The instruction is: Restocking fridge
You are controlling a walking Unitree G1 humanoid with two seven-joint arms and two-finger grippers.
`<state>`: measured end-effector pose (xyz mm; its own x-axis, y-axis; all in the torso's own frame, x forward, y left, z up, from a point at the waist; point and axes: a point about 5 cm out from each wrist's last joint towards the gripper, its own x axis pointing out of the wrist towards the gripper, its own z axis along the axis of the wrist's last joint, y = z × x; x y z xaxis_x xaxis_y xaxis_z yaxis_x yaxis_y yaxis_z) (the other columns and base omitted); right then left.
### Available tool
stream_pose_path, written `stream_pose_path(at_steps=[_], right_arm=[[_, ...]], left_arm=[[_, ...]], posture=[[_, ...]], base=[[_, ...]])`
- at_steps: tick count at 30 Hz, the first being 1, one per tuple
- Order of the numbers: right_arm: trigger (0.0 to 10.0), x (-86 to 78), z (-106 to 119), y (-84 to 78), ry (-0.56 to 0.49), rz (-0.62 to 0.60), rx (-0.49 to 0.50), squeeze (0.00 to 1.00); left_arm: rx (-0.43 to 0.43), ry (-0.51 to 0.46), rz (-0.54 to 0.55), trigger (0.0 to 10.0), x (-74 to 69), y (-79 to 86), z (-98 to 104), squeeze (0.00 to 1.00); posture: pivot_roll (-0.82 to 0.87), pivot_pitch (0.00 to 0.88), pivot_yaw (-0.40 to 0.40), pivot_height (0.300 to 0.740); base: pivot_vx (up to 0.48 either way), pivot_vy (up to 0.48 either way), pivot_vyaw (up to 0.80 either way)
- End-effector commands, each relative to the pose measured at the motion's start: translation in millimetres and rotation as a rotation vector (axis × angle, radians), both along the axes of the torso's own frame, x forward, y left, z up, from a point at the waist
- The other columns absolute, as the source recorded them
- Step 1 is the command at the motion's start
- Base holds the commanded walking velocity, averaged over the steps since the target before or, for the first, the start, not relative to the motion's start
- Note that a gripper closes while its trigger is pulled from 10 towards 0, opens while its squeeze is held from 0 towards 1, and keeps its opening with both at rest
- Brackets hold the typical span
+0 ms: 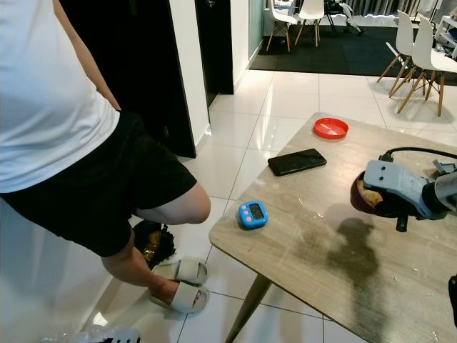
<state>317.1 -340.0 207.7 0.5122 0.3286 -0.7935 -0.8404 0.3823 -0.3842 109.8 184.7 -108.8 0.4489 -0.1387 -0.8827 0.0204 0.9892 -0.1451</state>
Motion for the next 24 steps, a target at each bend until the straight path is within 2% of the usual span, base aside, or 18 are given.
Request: stream_pose_path(at_steps=[1, 6, 9, 11, 18, 24], right_arm=[[0.0, 1.6, 3, 10.3, -0.014, 0.063, 0.047, 0.0], [0.0, -0.2, 2, 12.5, 0.002, 0.083, 0.047, 0.0], [0.0, -4.8, -5, 11.0, 0.053, 0.089, -0.017, 0.0], [0.0, -6.4, 0, 9.2, 0.052, 0.089, -0.023, 0.0], [0.0, -10.4, 12, 6.3, 0.046, 0.092, -0.054, 0.0], [0.0, -17.4, 17, 11.8, 0.06, 0.137, -0.062, 0.0]], left_arm=[[-0.017, 0.053, -0.017, 10.0, -12.6, -1.5, -4, 0.0], [-0.014, 0.053, -0.015, 10.0, -13.1, 1.5, -3, 0.0], [-0.006, 0.063, -0.007, 10.0, -17.1, 8.0, -3, 0.0], [-0.005, 0.065, -0.003, 10.0, -18.0, 8.8, -4, 0.0], [-0.013, 0.067, -0.005, 10.0, -17.5, -0.6, -5, 0.0], [-0.031, 0.045, -0.013, 10.0, -5.1, -16.2, -4, 0.0]], posture=[[0.01, 0.0, 0.002, 0.739], [0.01, 0.0, 0.003, 0.739], [0.01, 0.0, 0.003, 0.739], [0.01, 0.0, 0.0, 0.739], [0.01, 0.0, -0.001, 0.739], [0.01, 0.0, -0.002, 0.739]], base=[[0.0, 0.0, 0.0], [0.0, 0.0, 0.0], [0.0, 0.0, 0.0], [0.0, 0.0, 0.0], [0.0, 0.0, 0.0], [0.0, 0.0, 0.0]])
